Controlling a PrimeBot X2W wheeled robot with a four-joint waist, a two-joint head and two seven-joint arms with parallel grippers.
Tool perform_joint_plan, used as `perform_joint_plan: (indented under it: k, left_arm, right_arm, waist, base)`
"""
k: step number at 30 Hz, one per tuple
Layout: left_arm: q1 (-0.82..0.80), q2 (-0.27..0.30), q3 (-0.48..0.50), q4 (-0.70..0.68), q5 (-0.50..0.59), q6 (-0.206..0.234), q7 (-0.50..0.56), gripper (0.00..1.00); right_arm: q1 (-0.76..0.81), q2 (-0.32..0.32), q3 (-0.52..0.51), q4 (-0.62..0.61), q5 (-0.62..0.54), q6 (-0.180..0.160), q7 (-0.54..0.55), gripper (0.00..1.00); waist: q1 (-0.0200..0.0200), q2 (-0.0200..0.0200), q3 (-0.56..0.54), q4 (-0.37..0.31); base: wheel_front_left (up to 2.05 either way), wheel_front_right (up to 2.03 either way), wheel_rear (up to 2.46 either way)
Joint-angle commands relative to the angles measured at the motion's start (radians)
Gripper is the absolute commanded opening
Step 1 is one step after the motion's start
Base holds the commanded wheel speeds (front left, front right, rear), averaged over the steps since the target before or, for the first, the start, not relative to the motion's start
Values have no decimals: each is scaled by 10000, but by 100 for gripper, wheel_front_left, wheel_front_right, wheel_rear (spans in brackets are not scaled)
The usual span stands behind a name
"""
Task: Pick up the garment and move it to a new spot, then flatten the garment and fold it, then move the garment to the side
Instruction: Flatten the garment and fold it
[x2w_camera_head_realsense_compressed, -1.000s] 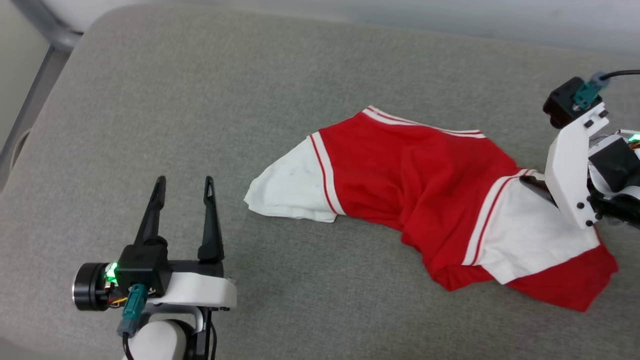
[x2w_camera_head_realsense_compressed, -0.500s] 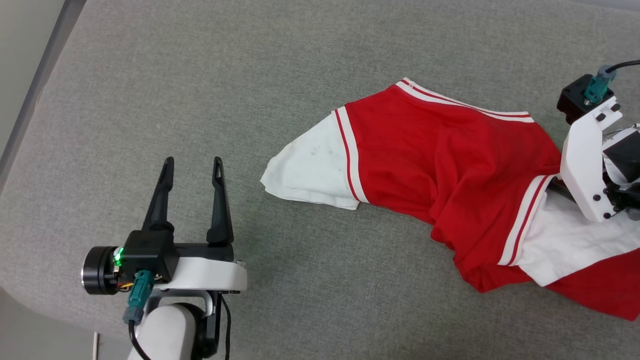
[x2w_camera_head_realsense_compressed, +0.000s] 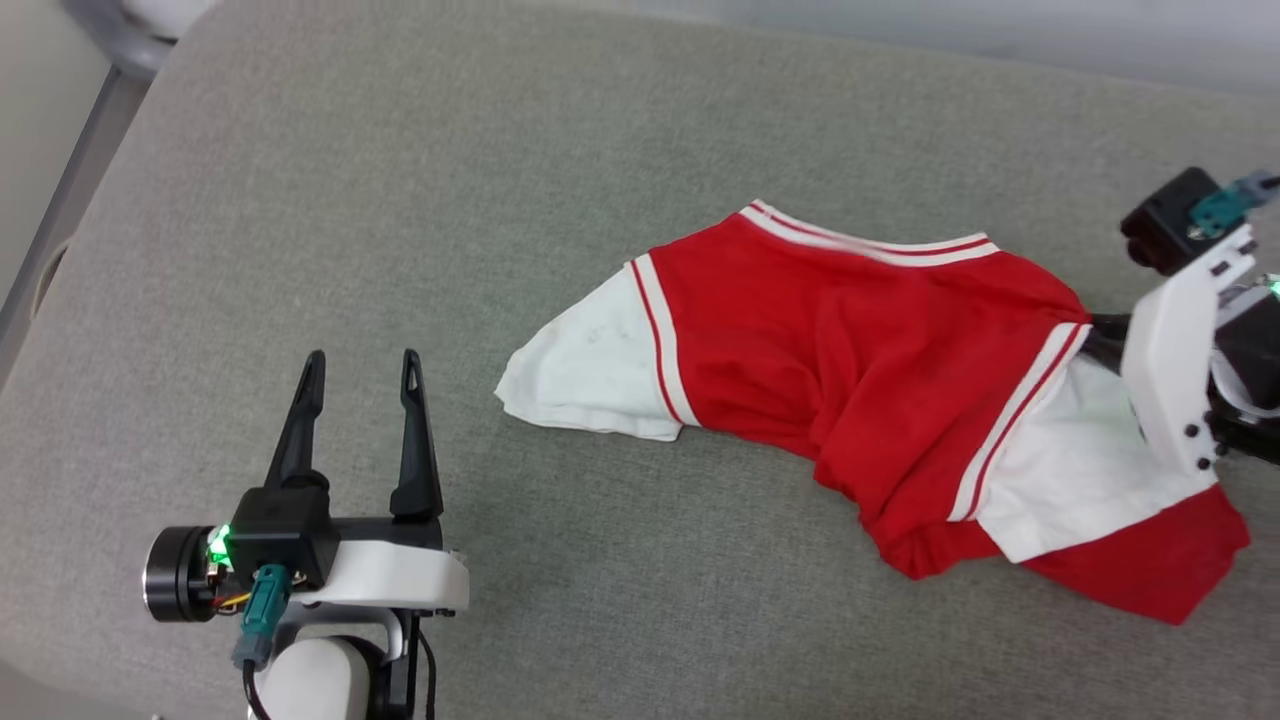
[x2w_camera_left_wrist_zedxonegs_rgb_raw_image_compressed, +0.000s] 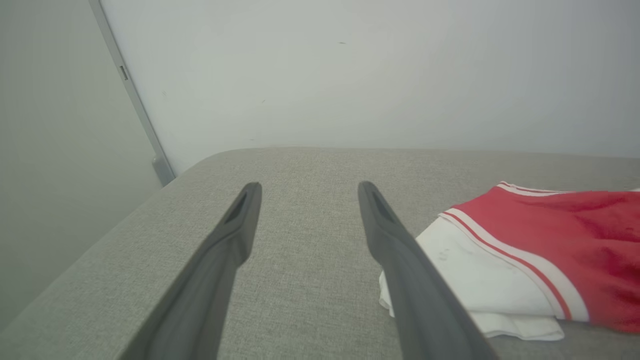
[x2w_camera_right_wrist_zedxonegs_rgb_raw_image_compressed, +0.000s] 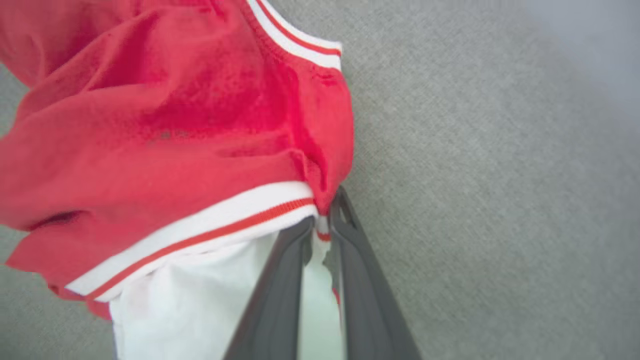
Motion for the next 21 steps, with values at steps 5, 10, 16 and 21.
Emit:
perform_joint_plan:
  k: [5,10,16,21]
  left_arm:
    - [436,-77,179,-15,190,-113,-25,100]
    - [564,-128,188,-98,216,-149,-25,100]
    - [334,-215,9,-198,186,-238,-26,100]
    - [-40,-301,-214,-193,113,-278,-26,100]
  right_arm:
    - [582,-780,-493,-723,236,-9,-643,0]
    - [621,-1086,-831,-987,96,-9,-646,0]
    - [-70,-1352,-1160,-974,-351,-9,20,0]
    - [-1229,-1352,-1035,-470,-1242,-9,712,0]
  waist:
    - [-1,0,-651,-443]
    - [-1,0,-711,-507]
    - [-1,0,-238,-292]
    - [-1,0,480,78]
  base:
    - [0,0,0]
    - [0,0,0]
    - [0,0,0]
    - [0,0,0]
